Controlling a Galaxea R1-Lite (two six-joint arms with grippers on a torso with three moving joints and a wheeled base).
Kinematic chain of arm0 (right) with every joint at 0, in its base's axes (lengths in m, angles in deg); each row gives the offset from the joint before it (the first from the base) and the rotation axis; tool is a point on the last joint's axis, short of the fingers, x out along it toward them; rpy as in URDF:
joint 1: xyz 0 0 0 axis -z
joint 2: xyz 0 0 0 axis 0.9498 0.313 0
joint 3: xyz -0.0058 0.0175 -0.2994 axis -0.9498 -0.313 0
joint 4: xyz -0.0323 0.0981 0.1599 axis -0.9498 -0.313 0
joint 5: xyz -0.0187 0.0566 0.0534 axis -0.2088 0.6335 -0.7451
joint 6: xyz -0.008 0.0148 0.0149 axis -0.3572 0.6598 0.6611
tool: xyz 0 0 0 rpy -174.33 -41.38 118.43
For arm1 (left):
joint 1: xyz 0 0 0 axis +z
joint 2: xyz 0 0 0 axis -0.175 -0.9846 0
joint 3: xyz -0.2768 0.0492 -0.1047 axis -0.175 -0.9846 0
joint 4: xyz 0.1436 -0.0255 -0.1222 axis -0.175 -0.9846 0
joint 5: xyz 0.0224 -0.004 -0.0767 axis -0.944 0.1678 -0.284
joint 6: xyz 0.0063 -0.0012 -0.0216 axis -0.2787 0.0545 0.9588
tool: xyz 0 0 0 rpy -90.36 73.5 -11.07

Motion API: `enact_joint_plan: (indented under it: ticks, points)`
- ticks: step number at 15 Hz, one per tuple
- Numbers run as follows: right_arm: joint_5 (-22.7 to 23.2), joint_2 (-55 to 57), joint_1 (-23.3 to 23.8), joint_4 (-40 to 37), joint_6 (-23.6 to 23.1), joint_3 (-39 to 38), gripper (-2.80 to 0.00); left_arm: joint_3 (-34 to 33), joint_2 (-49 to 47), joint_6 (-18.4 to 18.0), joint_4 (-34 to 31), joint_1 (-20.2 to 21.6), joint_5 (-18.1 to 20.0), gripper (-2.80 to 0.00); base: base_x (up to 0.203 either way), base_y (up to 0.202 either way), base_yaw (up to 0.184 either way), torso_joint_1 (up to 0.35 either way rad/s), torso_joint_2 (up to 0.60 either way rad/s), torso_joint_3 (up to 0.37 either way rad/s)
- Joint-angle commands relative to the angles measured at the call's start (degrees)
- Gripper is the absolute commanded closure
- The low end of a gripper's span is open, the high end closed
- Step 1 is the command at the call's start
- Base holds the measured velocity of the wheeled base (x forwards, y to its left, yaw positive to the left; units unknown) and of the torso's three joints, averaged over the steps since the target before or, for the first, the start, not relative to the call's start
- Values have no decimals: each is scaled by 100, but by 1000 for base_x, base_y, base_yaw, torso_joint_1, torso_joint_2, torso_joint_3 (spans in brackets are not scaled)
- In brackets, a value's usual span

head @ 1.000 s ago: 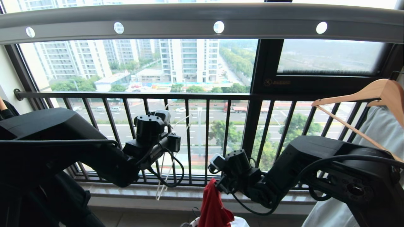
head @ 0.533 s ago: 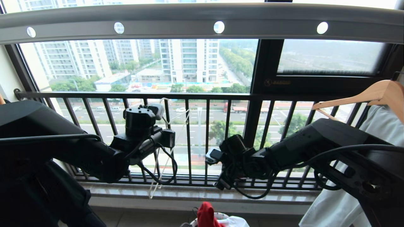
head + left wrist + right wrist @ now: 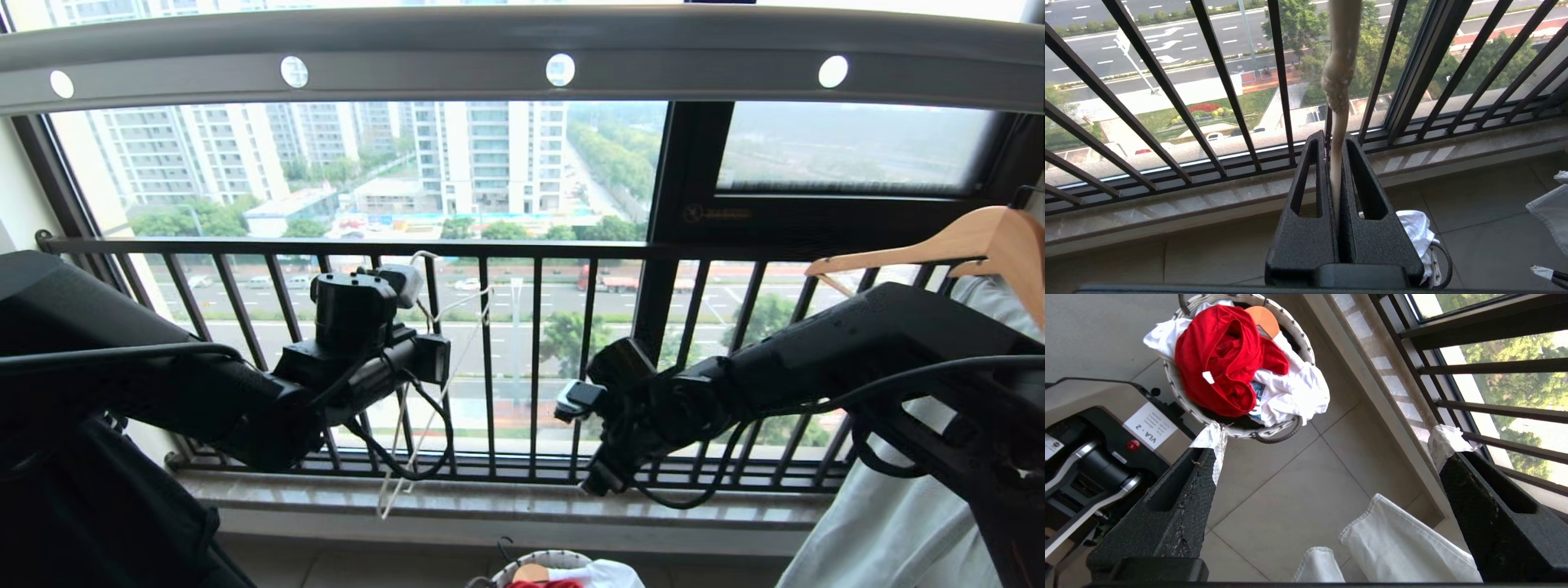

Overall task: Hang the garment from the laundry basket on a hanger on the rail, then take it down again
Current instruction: Put clothes in the basket, then hang the clothes rack on the clothesline

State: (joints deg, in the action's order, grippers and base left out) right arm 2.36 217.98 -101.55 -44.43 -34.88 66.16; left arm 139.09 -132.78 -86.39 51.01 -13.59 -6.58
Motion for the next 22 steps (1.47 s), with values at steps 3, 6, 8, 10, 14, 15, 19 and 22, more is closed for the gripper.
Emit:
enact_joint_plan:
  ticks: [3,6,8,10,14,15,19,22]
  points:
    - [-17,-821,12,1128,472,-1734,0,-181,520,-4,-795,-83,172,0,0,0,0,0,0,0]
    - [-257,-1833,-76,1533,1149,-2780,0,-490,872,-6,-847,-448,172,0,0,0,0,0,0,0]
    - [-441,-2540,-107,1600,1399,-3400,0,-800,1171,-4,-949,-720,144,0,0,0,0,0,0,0]
    - [-609,-3361,-133,1624,1547,-4046,0,-1215,1363,75,-956,-819,111,0,0,0,0,0,0,0]
    - [-1057,-5213,-152,1435,1700,-5017,0,-1913,2158,739,-964,-827,-27,0,0,0,0,0,0,0]
    - [-1228,-5753,-154,1232,1713,-5152,0,-2133,2432,751,-973,-832,-27,0,0,0,0,0,0,0]
    - [-1846,-7838,-138,-92,1730,-5248,0,-2527,3378,754,-1276,-878,-20,0,0,0,0,0,0,0]
    - [-2095,-8753,122,-863,1835,-5340,0,-2379,4034,606,-1861,-884,-101,0,0,0,0,0,0,0]
